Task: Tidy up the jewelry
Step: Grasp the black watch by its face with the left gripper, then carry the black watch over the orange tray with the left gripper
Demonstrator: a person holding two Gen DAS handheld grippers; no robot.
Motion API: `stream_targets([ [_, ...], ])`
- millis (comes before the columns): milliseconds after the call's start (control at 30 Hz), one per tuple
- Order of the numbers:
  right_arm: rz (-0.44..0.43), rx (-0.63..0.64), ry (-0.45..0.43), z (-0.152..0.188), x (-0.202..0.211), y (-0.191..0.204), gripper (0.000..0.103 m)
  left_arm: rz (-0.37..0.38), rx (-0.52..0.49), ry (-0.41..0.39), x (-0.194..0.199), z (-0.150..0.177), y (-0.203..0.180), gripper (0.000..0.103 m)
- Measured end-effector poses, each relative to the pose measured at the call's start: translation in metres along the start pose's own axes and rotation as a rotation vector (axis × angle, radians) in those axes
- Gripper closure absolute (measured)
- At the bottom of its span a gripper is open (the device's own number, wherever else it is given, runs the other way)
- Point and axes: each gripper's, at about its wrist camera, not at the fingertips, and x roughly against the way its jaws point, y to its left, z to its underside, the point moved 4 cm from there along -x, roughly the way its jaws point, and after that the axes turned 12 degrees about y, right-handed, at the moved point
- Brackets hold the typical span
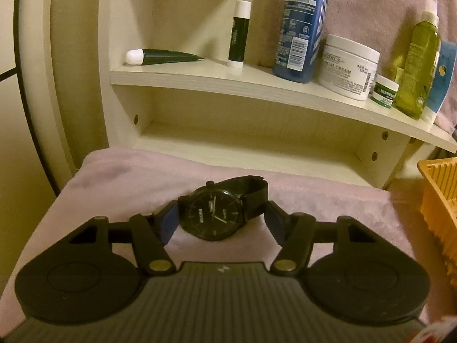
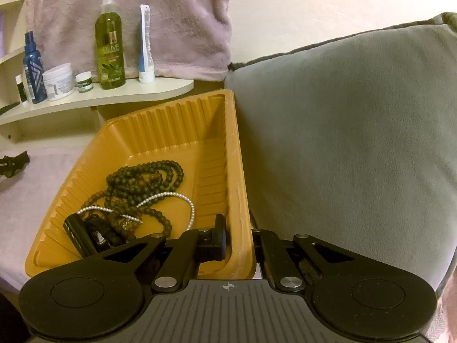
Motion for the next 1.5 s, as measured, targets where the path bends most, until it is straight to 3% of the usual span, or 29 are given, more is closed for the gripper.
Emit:
stream_targets([
  [233,-0.001,0.0,0.0,0.0,0.0,0.0,0.098,0.004,-0.015,0.002,0.004,0.001,-0.002,0.059],
  [733,-0.007,0.0,-0.011,0.0,0.005,0.0,0.099,-0.019,-0.1,0.008,0.032,0.014,-0.013,0.06],
  [1500,-0.042,0.0,-0.051,0.002,0.018,0.001,0.099,0.01,-0.149,0.004,0.066,0.022,-0.041,0.061],
])
